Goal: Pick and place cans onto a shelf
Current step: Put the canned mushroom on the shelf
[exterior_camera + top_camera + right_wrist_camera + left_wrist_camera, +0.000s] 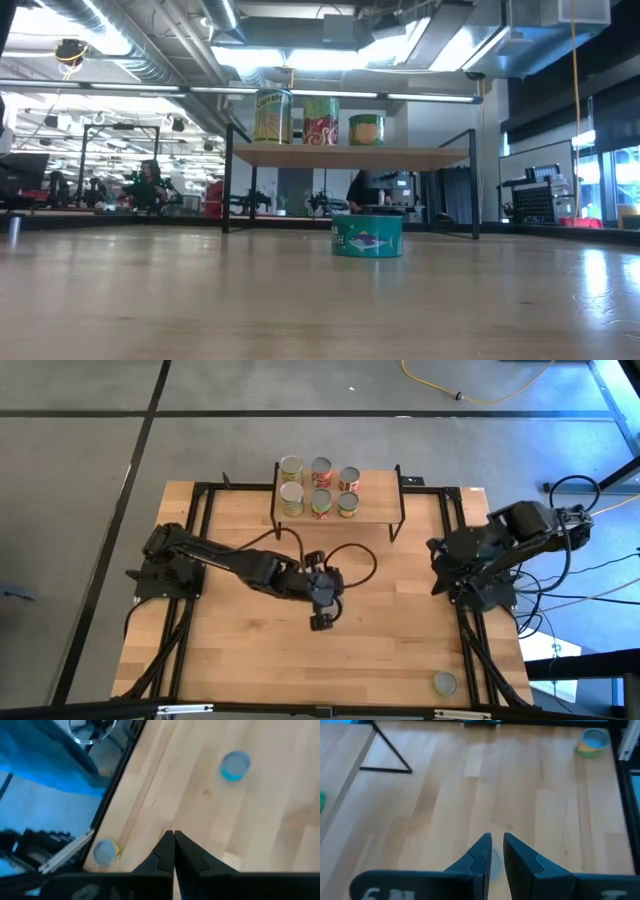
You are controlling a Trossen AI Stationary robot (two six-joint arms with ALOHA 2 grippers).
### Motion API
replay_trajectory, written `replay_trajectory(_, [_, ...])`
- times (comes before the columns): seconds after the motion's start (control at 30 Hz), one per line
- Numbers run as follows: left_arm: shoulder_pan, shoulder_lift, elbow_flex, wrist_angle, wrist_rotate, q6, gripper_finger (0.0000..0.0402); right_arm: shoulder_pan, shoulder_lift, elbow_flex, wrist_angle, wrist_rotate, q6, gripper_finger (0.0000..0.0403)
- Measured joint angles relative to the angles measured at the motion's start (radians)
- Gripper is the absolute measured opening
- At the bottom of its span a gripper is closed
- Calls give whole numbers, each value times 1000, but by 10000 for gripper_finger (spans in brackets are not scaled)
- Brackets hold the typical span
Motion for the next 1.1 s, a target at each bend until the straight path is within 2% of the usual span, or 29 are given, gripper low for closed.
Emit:
replay_trajectory(0.23, [-65, -71, -2, -81, -26, -24, 43, 110, -78, -242, 102, 3, 149, 6])
replay_trajectory(0.47, [-129, -114, 1, -102, -83, -26, 43, 213, -78, -422, 225, 4, 303, 6])
replay_trajectory(0.73, [-210, -134, -2, -123, -124, -87, 43, 307, -30, -526, 299, 2, 417, 6])
replay_trajectory(0.9, [-238, -134, -2, -123, -131, -110, 43, 315, 2, -573, 301, -6, 507, 6])
replay_trajectory(1.1, [-263, -134, -2, -126, -131, -135, 43, 315, 29, -609, 308, -38, 604, 38])
